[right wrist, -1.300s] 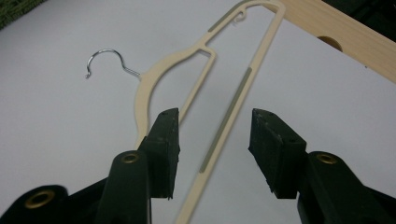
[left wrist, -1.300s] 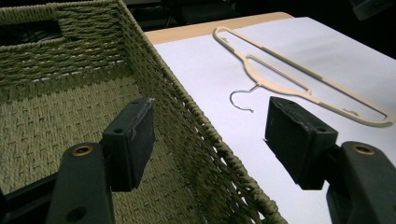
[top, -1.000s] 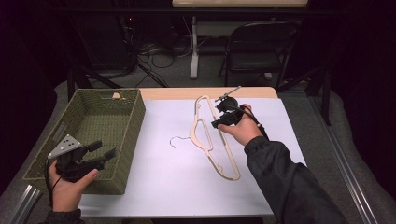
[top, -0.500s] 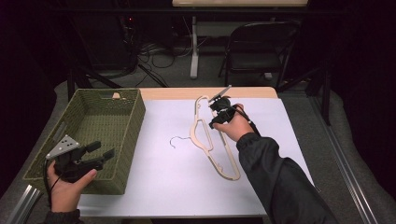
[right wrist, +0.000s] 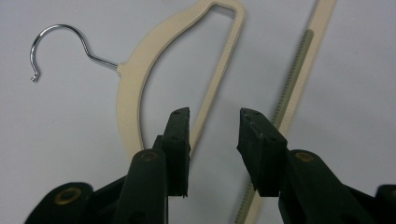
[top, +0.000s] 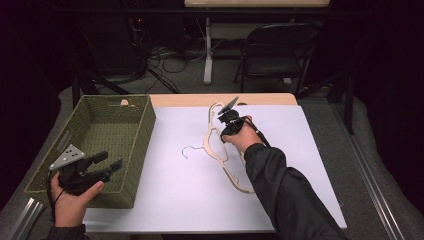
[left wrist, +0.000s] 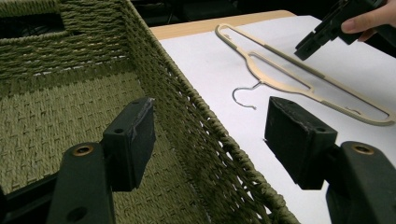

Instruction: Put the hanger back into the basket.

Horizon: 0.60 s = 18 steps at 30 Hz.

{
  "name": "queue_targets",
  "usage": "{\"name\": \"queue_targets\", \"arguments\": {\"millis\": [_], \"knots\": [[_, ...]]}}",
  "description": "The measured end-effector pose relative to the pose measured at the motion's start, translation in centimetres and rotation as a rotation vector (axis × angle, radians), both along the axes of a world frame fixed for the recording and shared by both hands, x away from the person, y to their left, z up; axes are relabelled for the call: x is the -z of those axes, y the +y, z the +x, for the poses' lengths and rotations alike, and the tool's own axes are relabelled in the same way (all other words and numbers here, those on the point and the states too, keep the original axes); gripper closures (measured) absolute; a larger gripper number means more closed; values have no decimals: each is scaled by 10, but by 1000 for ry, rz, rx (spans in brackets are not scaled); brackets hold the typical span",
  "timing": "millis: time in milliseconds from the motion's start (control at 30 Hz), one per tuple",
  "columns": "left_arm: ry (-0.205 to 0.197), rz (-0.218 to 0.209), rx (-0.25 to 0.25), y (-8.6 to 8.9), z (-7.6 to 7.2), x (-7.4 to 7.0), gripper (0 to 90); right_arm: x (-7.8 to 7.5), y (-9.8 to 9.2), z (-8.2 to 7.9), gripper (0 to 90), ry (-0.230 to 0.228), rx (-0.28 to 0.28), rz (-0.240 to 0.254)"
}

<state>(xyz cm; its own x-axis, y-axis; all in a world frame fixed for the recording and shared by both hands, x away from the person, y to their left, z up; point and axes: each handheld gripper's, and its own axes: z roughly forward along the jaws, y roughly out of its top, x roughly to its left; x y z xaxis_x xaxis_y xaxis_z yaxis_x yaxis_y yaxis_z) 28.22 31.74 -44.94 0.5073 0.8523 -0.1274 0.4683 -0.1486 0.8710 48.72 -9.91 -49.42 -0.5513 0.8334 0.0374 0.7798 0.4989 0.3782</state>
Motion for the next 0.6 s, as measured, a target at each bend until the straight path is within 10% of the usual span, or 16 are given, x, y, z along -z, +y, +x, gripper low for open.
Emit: {"name": "queue_targets", "arguments": {"millis": [267,300,333,400,600], "knots": [[4,2,-1,2,0,0,335,10,11,2,646,81,-13,-52],[4,1,-2,2,0,1,335,26,15,0,648,-31,39,98],[5,2,-2,2,0,1,335,26,15,0,648,-31,39,98],[5,1,-2,2,1,1,335,17,14,3,648,101,-6,-53],[8,-1,-1,2,1,2,335,28,16,4,660,79,1,-22]]}}
